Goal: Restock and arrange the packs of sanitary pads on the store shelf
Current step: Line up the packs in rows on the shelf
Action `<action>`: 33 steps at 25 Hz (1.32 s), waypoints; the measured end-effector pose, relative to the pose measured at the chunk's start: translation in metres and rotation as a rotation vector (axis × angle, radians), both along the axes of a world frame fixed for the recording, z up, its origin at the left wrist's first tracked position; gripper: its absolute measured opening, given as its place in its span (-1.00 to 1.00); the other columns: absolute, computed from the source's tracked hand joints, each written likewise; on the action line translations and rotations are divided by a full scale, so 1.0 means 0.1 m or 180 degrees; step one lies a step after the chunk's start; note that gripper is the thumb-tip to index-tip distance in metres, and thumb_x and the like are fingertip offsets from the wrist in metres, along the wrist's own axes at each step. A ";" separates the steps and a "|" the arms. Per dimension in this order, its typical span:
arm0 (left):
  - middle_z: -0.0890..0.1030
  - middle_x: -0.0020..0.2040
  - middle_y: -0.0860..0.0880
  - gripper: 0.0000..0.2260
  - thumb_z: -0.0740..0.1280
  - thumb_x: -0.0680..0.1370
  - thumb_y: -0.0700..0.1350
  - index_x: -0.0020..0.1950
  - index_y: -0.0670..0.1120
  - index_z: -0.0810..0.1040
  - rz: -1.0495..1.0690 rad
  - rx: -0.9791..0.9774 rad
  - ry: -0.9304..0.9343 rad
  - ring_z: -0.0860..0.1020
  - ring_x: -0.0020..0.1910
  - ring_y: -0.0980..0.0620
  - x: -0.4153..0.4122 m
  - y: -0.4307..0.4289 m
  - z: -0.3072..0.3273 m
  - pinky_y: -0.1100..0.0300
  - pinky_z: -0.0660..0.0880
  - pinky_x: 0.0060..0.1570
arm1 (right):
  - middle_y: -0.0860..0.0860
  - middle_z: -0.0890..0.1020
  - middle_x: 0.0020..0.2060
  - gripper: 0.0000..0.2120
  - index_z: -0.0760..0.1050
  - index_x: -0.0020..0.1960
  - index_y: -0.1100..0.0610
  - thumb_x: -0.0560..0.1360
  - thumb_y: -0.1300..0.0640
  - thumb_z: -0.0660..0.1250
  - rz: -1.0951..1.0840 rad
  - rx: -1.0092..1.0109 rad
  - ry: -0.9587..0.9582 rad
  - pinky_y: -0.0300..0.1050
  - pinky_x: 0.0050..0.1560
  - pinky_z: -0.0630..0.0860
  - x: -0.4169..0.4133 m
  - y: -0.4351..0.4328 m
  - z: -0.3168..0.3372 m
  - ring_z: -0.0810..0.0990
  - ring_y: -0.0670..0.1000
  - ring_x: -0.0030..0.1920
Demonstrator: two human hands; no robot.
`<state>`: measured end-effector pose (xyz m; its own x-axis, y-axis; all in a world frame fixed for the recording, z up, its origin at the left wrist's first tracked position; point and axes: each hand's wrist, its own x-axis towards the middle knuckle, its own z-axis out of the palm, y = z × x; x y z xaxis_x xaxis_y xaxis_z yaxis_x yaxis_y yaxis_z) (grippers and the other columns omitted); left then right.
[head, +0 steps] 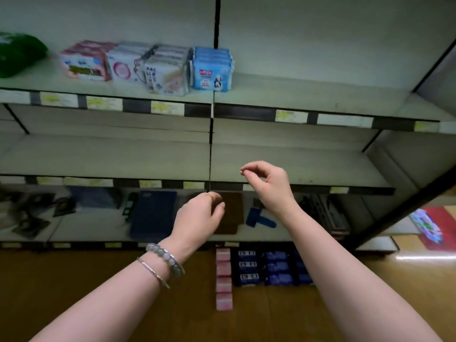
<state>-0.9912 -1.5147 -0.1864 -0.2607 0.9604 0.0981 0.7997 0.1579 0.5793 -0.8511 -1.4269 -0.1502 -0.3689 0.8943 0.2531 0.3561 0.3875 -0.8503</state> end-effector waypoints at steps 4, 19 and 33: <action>0.57 0.19 0.02 -0.70 0.19 0.58 0.02 0.27 -0.03 0.48 0.0115 -0.0175 -0.0014 0.53 0.14 0.03 0.33 0.03 -0.20 0.07 0.49 0.13 | -0.01 0.63 -0.14 -0.89 0.60 -0.06 0.14 0.51 0.27 0.31 0.0039 -0.0326 0.0041 -0.24 0.01 0.50 0.39 0.01 -0.28 0.59 -0.05 -0.07; 0.57 0.19 -0.06 -0.69 0.20 0.58 -0.01 0.27 -0.10 0.50 0.0669 -0.0879 -0.0187 0.53 0.15 -0.04 0.87 0.23 -1.42 0.05 0.50 0.13 | -0.04 0.65 -0.12 -0.88 0.58 -0.05 0.04 0.54 0.19 0.27 0.0331 -0.1299 -0.0186 -0.34 -0.01 0.46 0.96 0.38 -1.64 0.59 -0.11 -0.02; 0.51 0.25 -0.10 -0.69 0.22 0.59 -0.05 0.28 -0.13 0.45 0.0229 -0.1431 -0.0389 0.50 0.17 -0.03 0.29 0.43 -4.60 0.22 0.39 0.09 | 0.01 0.63 -0.16 -0.80 0.54 -0.16 0.00 0.53 0.27 0.29 -0.0084 -0.1795 -0.0122 -0.05 0.12 0.51 0.38 0.71 -4.96 0.60 0.04 -0.02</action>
<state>-0.9621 -1.4713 -0.6462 -0.3120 0.8796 -0.3590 0.7077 0.4673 0.5299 -0.8133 -1.3563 -0.6460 -0.3442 0.8963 -0.2797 0.3943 -0.1324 -0.9094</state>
